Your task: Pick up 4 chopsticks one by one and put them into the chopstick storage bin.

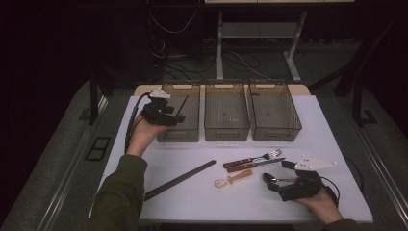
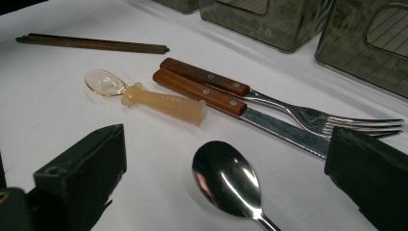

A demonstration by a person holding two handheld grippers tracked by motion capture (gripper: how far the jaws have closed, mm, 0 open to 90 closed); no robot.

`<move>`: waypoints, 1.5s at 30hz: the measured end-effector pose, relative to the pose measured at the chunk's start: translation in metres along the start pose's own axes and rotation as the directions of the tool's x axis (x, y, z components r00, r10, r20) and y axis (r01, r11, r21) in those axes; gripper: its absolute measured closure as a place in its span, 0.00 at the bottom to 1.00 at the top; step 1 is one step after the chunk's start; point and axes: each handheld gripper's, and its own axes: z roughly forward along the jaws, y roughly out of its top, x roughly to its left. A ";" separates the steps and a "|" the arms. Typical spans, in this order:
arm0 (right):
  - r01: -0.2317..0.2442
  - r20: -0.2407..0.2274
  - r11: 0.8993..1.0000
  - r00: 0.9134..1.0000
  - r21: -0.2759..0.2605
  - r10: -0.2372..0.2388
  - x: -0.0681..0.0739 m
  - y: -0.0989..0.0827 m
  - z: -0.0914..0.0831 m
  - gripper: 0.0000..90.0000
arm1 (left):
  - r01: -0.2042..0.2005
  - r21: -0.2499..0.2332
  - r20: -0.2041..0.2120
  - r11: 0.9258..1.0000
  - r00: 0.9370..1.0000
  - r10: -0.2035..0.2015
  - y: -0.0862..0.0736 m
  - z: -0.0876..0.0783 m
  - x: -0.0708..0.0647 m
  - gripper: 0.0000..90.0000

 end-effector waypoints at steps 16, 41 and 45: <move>-0.002 0.006 1.000 1.000 0.002 0.002 -0.001 0.000 0.000 0.01 | -0.074 -0.056 0.073 0.996 0.994 0.078 -0.038 -0.016 -0.041 0.30; -0.003 0.005 1.000 1.000 -0.002 0.003 0.000 -0.001 -0.001 0.01 | -0.089 -0.032 0.129 0.995 0.987 0.093 -0.116 -0.031 -0.083 0.20; -0.001 0.007 1.000 1.000 0.001 0.001 0.001 0.000 -0.001 0.01 | -0.072 -0.034 0.144 0.997 0.987 0.077 -0.125 -0.035 -0.086 0.25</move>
